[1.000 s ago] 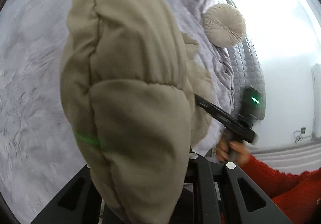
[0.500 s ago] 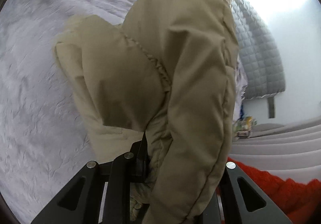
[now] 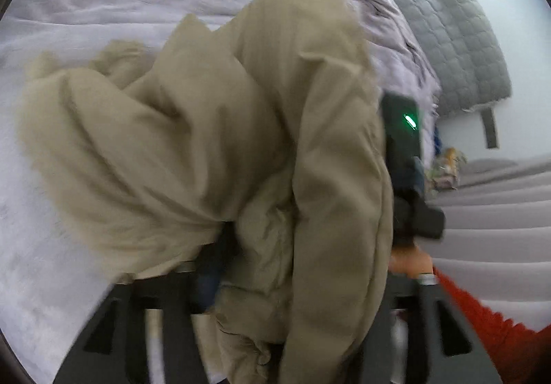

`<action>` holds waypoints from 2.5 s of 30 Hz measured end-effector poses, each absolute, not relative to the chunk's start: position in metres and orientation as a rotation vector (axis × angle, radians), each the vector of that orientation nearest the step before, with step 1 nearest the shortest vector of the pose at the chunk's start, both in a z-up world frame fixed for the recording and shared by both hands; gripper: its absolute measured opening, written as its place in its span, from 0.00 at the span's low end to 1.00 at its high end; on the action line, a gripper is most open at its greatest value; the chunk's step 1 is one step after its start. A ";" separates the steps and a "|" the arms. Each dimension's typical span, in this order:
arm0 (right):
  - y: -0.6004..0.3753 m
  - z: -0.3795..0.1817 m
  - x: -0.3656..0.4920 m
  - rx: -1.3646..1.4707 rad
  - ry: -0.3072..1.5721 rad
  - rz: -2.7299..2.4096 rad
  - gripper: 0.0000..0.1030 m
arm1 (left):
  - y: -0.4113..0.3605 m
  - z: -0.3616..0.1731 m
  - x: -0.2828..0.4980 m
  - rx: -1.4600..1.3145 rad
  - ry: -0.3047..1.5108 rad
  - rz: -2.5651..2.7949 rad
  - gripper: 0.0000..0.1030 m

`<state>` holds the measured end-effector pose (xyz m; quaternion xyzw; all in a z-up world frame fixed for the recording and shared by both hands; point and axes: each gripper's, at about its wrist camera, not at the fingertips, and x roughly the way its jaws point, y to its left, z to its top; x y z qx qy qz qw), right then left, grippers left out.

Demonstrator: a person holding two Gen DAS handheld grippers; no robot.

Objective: Fold large clothes

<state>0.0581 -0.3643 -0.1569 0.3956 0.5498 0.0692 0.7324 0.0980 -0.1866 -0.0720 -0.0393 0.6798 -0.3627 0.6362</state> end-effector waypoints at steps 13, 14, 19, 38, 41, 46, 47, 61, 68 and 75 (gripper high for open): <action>-0.392 -0.102 -0.055 0.858 1.093 0.074 0.82 | -0.288 -0.169 0.155 -0.074 1.725 -0.951 0.57; -0.392 -0.098 -0.060 0.865 1.078 0.099 0.82 | -0.292 -0.171 0.157 -0.058 1.739 -0.947 0.57; -0.354 -0.079 -0.031 0.819 1.068 0.244 0.82 | -0.301 -0.168 0.152 0.021 1.750 -0.950 0.57; -0.395 -0.158 -0.030 0.842 1.207 -0.117 0.25 | -0.189 -0.109 0.179 0.199 1.180 -0.471 0.57; -0.401 -0.170 -0.032 0.858 1.213 -0.128 0.25 | -0.221 -0.129 0.179 0.315 1.131 -0.454 0.57; -0.424 -0.192 -0.052 0.961 1.198 -0.157 0.25 | -0.266 -0.165 0.193 0.258 1.165 -0.447 0.57; -0.429 -0.197 -0.057 0.983 1.190 -0.164 0.25 | -0.272 -0.168 0.194 0.260 1.169 -0.443 0.57; -0.468 -0.138 -0.079 0.863 1.146 -0.263 0.26 | -0.284 -0.191 0.198 0.284 1.209 -0.423 0.57; -0.451 -0.097 -0.038 0.666 1.087 -0.125 0.26 | -0.279 -0.186 0.198 0.295 1.214 -0.420 0.58; -0.419 -0.159 -0.012 0.517 1.311 -0.081 0.26 | -0.257 -0.144 0.189 0.293 1.201 -0.426 0.58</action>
